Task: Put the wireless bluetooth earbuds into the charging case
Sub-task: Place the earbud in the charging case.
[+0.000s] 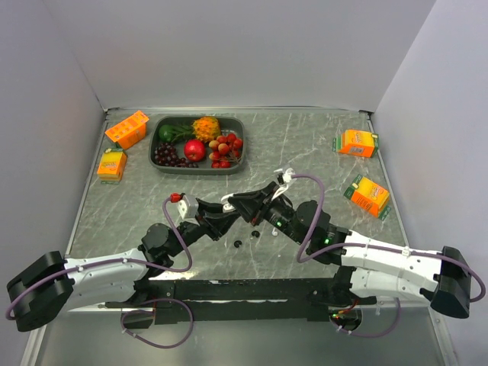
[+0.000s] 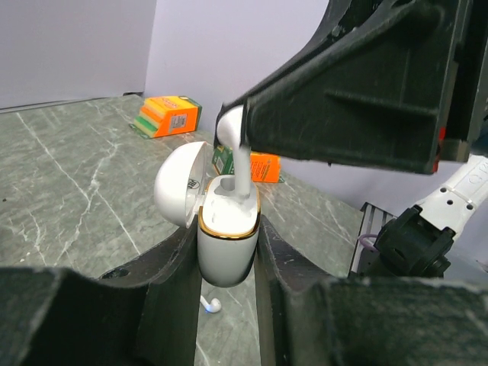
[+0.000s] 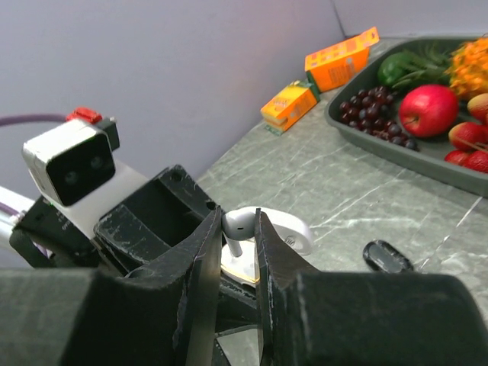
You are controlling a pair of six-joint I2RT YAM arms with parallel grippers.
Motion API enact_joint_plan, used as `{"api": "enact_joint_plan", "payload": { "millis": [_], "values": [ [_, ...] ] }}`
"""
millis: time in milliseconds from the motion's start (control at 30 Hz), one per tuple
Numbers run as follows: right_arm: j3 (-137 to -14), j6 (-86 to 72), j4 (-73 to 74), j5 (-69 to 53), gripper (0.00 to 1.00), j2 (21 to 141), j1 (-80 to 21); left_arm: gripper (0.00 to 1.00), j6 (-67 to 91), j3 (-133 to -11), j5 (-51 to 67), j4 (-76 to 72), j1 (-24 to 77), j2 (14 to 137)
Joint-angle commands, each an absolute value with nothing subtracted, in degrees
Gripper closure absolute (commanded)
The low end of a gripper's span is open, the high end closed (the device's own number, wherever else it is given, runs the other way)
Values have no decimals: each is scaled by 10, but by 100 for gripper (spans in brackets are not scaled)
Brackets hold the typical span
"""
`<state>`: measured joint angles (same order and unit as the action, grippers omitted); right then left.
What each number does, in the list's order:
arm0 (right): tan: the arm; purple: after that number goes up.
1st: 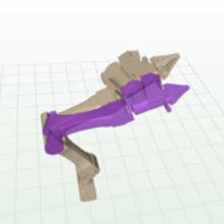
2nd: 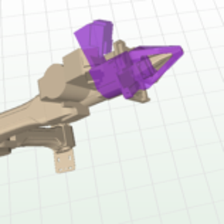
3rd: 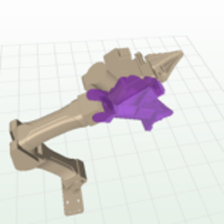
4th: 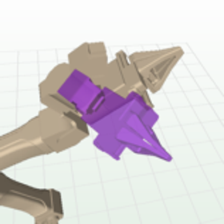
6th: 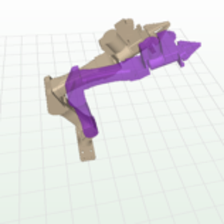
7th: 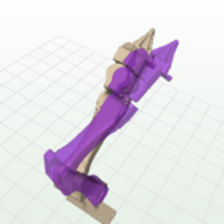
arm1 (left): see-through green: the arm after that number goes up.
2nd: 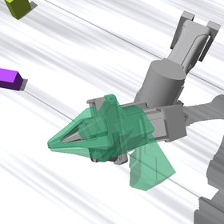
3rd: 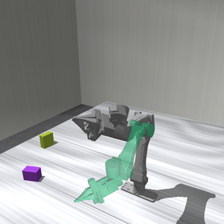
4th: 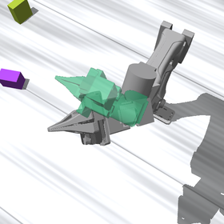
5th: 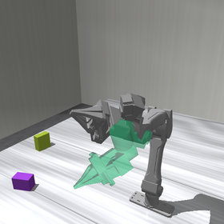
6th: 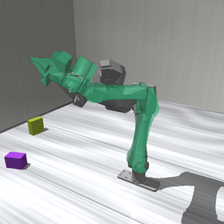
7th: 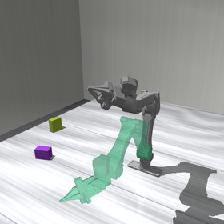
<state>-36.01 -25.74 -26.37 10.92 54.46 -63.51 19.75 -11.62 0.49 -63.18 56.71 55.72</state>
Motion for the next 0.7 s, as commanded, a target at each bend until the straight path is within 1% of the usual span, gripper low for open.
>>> {"api": "enact_joint_plan", "payload": {
  "millis": [0,667],
  "values": [
    [-375,-248,-299,103,100,556,-650,99,196,-137,21,-675,565,549],
    [-364,-233,-310,174,100,575,-680,99,202,-133,18,-671,565,532]
  ]
}}
